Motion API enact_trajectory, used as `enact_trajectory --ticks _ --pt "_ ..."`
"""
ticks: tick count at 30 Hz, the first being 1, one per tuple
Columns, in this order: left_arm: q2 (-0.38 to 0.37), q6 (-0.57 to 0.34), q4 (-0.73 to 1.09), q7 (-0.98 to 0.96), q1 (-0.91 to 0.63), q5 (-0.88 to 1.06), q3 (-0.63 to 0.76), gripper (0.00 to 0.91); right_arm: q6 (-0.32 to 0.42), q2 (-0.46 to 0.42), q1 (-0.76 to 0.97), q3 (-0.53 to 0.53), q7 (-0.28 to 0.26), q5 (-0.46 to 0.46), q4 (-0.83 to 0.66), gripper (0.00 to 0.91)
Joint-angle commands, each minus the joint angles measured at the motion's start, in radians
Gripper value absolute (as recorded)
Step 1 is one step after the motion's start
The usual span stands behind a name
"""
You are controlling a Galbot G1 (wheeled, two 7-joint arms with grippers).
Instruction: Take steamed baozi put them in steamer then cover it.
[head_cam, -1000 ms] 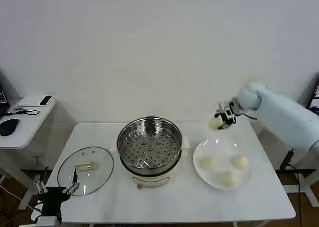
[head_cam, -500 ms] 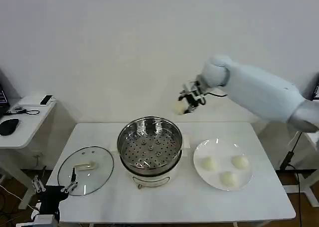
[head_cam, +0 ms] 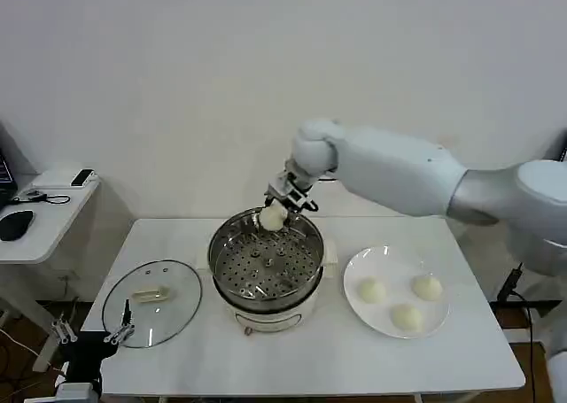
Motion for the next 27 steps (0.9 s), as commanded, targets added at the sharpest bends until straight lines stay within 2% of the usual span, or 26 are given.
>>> enact_trajectory --ticks 1,9,18,21,27 --pt "0.001 -0.001 0.003 -0.001 0.001 -0.003 -0.006 0.907 0.114 0.093 -0.045 -0.043 0.011 -0.101 -0.076 0.635" --pt "-0.001 -0.004 0.014 -0.003 -0.002 -0.003 -0.006 0.907 0.167 0.121 -0.097 -0.034 0.033 -0.176 -0.14 0.635" --pt "0.0 -0.007 0.021 -0.005 -0.005 -0.003 -0.009 0.907 0.212 0.149 -0.107 -0.022 0.054 -0.217 -0.202 0.665" --pt "0.0 -0.008 0.02 -0.005 -0.005 -0.003 -0.01 0.907 0.22 0.151 -0.116 -0.019 0.061 -0.223 -0.21 0.907" --pt "0.001 -0.008 0.016 -0.006 -0.003 -0.002 -0.013 0.907 0.242 0.143 -0.117 -0.01 0.078 -0.245 -0.213 0.907"
